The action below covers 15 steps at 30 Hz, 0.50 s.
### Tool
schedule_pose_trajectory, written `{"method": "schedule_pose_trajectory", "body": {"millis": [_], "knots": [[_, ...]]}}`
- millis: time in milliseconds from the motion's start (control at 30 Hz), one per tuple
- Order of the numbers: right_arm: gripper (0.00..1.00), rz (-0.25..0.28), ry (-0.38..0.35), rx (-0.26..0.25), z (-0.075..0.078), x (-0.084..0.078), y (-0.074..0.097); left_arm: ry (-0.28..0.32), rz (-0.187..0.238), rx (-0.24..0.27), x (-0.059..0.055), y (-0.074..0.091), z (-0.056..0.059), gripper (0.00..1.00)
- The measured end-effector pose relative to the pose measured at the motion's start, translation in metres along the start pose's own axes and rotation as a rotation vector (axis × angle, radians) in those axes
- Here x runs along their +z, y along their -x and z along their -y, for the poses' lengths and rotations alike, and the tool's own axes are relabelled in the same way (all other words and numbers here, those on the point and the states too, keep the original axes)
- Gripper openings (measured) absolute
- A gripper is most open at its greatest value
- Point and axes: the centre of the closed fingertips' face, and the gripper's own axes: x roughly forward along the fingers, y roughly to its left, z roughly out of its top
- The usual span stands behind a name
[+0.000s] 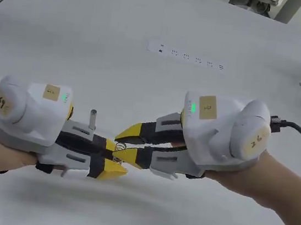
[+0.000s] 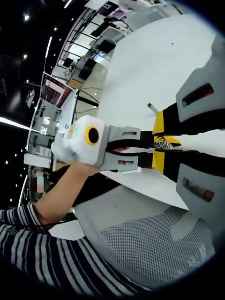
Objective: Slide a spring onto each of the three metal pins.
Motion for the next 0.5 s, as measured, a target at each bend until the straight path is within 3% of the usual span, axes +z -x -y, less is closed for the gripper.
{"method": "schedule_pose_trajectory", "body": {"millis": [500], "knots": [[0.08,-0.002,0.032,-0.030,0.0012,0.0008,0.0021,0.025,0.010,0.017,0.0017,0.0007,-0.0024,0.03]]}}
